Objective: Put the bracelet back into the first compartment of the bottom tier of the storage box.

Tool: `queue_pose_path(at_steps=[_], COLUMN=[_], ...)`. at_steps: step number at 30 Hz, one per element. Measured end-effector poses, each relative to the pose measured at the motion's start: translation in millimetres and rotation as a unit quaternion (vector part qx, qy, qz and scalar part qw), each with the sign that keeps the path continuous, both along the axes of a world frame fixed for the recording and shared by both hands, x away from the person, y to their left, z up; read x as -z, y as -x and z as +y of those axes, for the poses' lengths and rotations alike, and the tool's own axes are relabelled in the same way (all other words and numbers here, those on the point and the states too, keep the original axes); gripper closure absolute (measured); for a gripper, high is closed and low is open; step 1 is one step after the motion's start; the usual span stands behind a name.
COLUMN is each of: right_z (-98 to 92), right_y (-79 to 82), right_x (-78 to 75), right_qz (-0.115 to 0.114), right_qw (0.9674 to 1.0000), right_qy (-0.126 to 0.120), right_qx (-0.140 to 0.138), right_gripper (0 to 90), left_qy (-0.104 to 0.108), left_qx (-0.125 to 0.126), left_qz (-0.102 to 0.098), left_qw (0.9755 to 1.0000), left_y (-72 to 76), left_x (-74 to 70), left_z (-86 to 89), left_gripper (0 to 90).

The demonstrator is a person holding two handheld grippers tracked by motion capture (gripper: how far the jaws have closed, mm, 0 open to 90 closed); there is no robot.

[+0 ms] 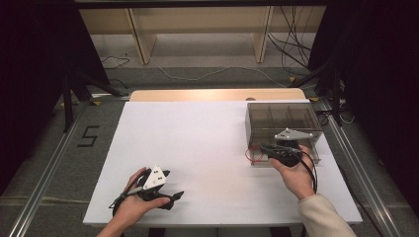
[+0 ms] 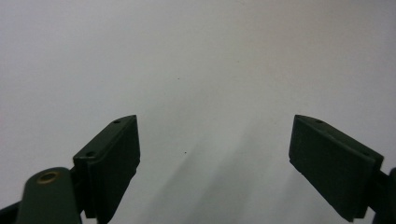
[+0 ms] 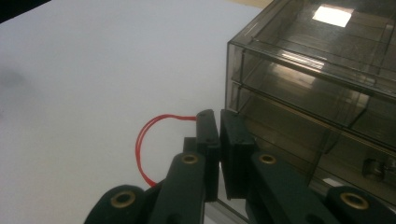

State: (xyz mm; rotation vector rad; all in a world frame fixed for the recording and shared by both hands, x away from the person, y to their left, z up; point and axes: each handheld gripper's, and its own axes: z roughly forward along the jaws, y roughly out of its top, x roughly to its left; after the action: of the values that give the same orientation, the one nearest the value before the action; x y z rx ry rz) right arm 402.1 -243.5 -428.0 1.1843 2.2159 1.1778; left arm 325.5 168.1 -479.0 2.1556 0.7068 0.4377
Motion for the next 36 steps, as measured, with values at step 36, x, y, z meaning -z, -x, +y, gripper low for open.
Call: queue_pose_path(at_steps=[36], right_z=[-14.1], right_y=[-21.3], right_x=[26.0], right_qz=[0.016], right_qw=[0.9956], right_qy=[0.07], right_qx=[0.061], right_gripper=[87.1], left_qy=[-0.001], left_qx=[0.001], left_qz=[0.0], left_qw=[1.0], left_y=[-0.1], left_x=[0.1], left_z=[-0.3], left_gripper=[16.3])
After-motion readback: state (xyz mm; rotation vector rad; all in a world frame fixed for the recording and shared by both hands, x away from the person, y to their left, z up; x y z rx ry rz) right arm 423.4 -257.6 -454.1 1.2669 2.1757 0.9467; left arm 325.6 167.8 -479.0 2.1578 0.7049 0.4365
